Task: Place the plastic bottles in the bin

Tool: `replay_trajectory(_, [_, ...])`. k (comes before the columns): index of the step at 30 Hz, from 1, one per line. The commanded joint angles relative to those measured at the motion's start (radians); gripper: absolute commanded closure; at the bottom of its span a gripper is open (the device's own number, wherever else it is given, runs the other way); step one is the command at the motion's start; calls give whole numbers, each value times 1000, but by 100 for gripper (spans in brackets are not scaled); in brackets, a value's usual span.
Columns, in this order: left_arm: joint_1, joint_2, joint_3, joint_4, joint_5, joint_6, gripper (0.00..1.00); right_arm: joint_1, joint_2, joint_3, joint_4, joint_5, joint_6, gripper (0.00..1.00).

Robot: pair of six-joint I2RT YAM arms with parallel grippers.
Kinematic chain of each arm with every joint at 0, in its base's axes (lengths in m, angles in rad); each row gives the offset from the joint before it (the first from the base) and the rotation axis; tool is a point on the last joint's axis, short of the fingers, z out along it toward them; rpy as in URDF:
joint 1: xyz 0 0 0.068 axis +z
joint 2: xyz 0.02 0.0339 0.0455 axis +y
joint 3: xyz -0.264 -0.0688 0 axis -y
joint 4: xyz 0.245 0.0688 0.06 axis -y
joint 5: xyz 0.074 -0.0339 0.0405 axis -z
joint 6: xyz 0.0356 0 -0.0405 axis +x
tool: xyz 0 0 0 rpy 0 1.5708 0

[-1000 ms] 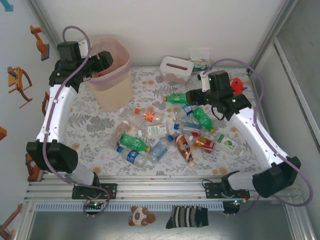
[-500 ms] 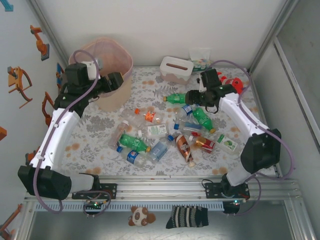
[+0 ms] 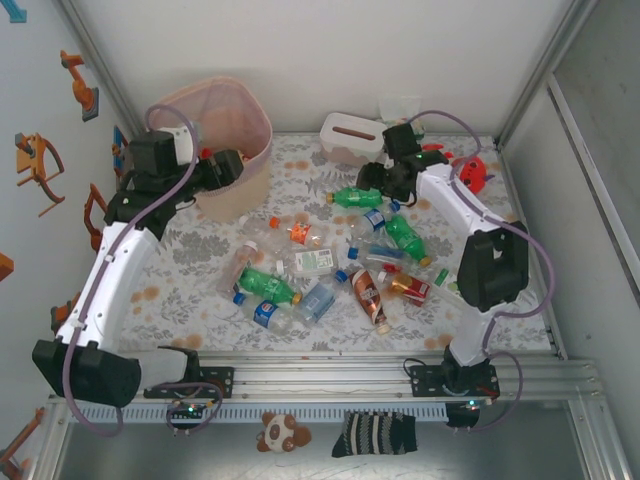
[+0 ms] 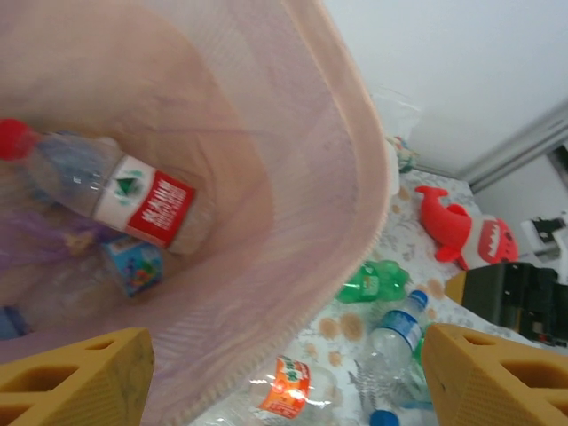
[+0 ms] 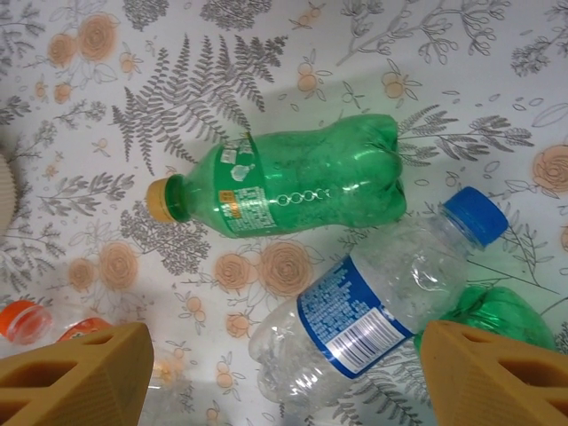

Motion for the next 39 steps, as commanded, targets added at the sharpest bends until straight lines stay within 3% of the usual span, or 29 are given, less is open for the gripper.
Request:
replay_trajectory(1, [33, 36, 53, -60, -27, 39, 21, 6, 31, 69, -26, -45, -69, 22])
replay_trajectory(10, [91, 136, 189, -58, 61, 58, 21, 9, 95, 164, -104, -126, -682, 21])
replay_trajectory(19, [102, 99, 295, -112, 117, 47, 21, 9, 196, 225, -174, -110, -1241, 20])
replay_trajectory(30, [102, -92, 148, -113, 192, -53, 21, 13, 380, 401, -202, -104, -1546, 16])
replay_trajectory(39, [102, -225, 81, -213, 167, -57, 20, 27, 544, 588, -254, -121, -1598, 12])
